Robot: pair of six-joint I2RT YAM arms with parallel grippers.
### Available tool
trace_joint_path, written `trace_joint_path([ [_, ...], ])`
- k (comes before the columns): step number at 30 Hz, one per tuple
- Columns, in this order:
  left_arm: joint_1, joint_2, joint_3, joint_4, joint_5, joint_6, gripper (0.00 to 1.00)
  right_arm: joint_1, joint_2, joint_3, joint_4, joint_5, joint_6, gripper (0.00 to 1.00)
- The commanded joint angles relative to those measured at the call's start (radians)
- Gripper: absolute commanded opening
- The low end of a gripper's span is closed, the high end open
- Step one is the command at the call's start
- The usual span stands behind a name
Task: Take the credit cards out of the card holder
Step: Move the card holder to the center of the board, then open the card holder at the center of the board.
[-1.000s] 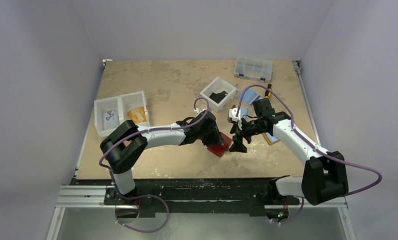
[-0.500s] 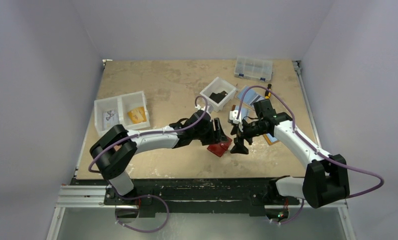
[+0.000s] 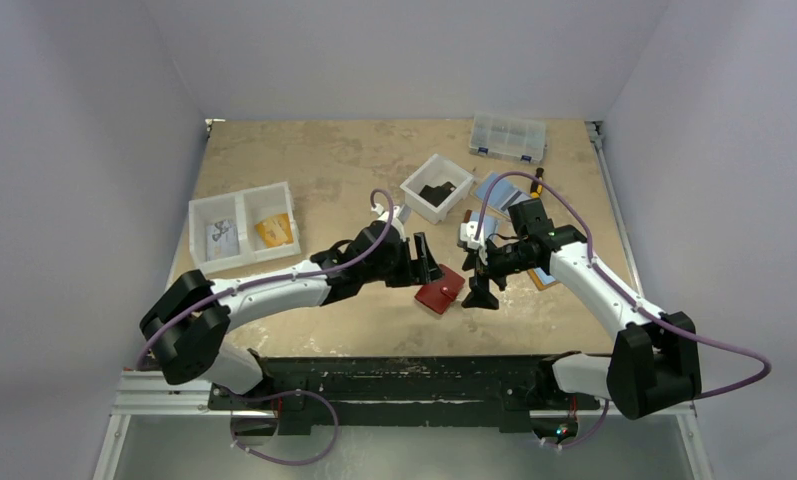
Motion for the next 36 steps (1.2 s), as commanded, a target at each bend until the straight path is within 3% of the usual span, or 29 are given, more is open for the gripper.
trace_joint_path([
  [1, 0.048, -0.07, -0.054, 0.033, 0.02, 0.036, 0.72, 0.005, -0.024, 0.004, -0.001, -0.033, -0.021, 0.99],
  [7, 0.13, -0.09, -0.185, 0.209, 0.201, 0.026, 0.71, 0.028, -0.01, -0.003, 0.059, 0.015, 0.028, 0.99],
  [15, 0.147, -0.004, -0.172, 0.181, 0.231, 0.1, 0.69, 0.145, 0.066, 0.004, 0.171, 0.197, 0.143, 0.82],
  [22, 0.148, 0.09, -0.191, 0.267, 0.233, 0.033, 0.6, 0.245, 0.19, 0.052, 0.215, 0.338, 0.214, 0.64],
  [29, 0.148, 0.074, -0.283, 0.328, 0.185, -0.053, 0.56, 0.287, 0.257, 0.08, 0.269, 0.443, 0.291, 0.58],
  [36, 0.146, 0.107, -0.282, 0.298, 0.148, -0.09, 0.54, 0.324, 0.285, 0.071, 0.308, 0.522, 0.326, 0.51],
])
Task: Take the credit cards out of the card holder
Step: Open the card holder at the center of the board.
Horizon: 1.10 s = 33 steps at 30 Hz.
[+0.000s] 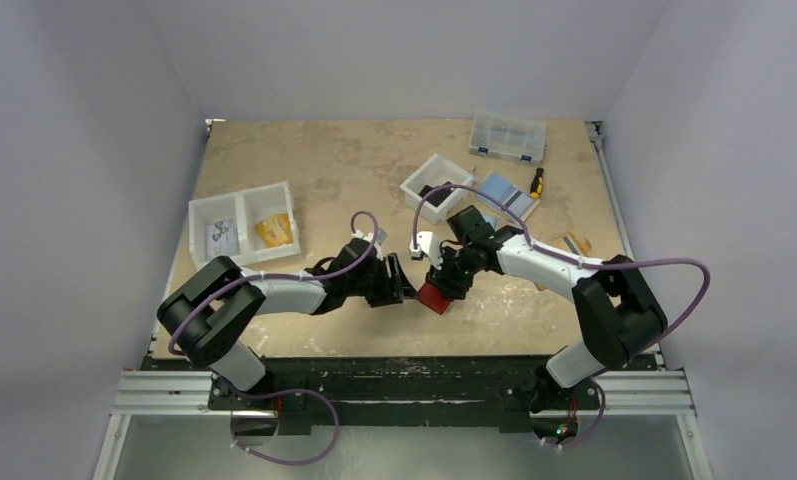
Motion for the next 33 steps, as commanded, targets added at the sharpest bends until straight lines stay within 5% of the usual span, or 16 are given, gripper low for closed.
trace_joint_path([
  [1, 0.004, 0.015, 0.0, 0.035, -0.032, -0.033, 0.54, 0.026, 0.009, 0.026, 0.048, 0.07, 0.036, 0.5],
  [13, 0.005, 0.042, 0.001, 0.105, 0.026, -0.043, 0.55, 0.038, -0.038, -0.01, 0.045, 0.119, 0.005, 0.18],
  [20, 0.008, 0.057, -0.005, 0.157, 0.067, -0.056, 0.6, 0.025, -0.074, 0.01, 0.001, -0.012, -0.01, 0.0],
  [33, 0.014, 0.044, -0.086, 0.339, 0.12, -0.118, 0.65, -0.055, -0.12, 0.05, -0.093, -0.259, -0.072, 0.0],
])
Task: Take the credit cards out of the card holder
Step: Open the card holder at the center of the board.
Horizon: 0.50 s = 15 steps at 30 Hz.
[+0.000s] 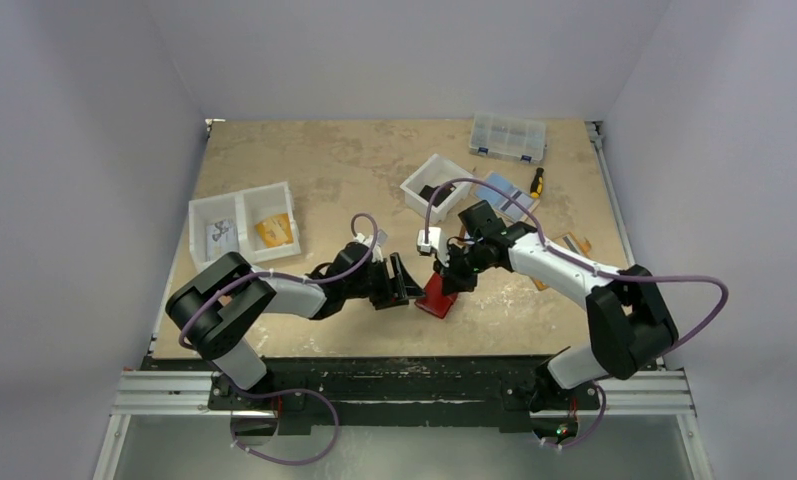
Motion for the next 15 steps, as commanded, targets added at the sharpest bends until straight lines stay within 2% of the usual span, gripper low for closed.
trace_joint_path([
  [1, 0.009, -0.005, -0.052, 0.176, 0.047, -0.052, 0.66, -0.015, -0.081, 0.037, -0.037, -0.129, -0.053, 0.0],
  [5, 0.011, 0.012, -0.09, 0.35, 0.089, -0.109, 0.66, -0.018, -0.108, 0.029, -0.049, -0.157, -0.071, 0.0],
  [13, 0.008, 0.073, -0.078, 0.527, 0.165, -0.188, 0.66, -0.019, -0.104, 0.038, -0.055, -0.173, -0.075, 0.0],
  [15, 0.008, 0.079, -0.077, 0.546, 0.173, -0.198, 0.62, -0.019, -0.104, 0.04, -0.055, -0.178, -0.074, 0.0],
])
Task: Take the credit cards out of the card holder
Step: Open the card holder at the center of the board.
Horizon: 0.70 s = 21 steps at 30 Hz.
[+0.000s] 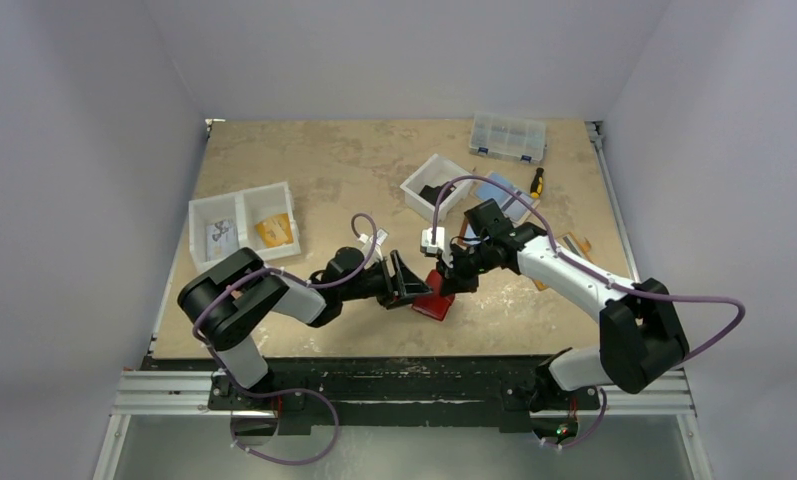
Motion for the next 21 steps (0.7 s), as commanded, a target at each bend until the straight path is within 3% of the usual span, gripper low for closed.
trace_joint_path([
  [1, 0.002, 0.02, 0.009, 0.163, 0.051, -0.048, 0.57, -0.007, -0.015, 0.041, -0.006, -0.057, -0.017, 0.0],
  [3, 0.001, 0.03, 0.005, 0.184, 0.059, -0.059, 0.4, -0.009, -0.015, 0.041, -0.008, -0.059, -0.018, 0.0],
  [6, 0.003, 0.056, -0.003, 0.234, 0.061, -0.083, 0.04, -0.022, -0.022, 0.036, -0.013, -0.07, -0.022, 0.0],
  [7, 0.004, 0.061, -0.009, 0.254, 0.06, -0.091, 0.0, -0.028, -0.025, 0.033, -0.015, -0.072, -0.025, 0.0],
  [21, 0.067, -0.04, -0.074, 0.051, -0.051, -0.047, 0.0, -0.09, -0.099, -0.063, -0.027, 0.03, -0.096, 0.0],
])
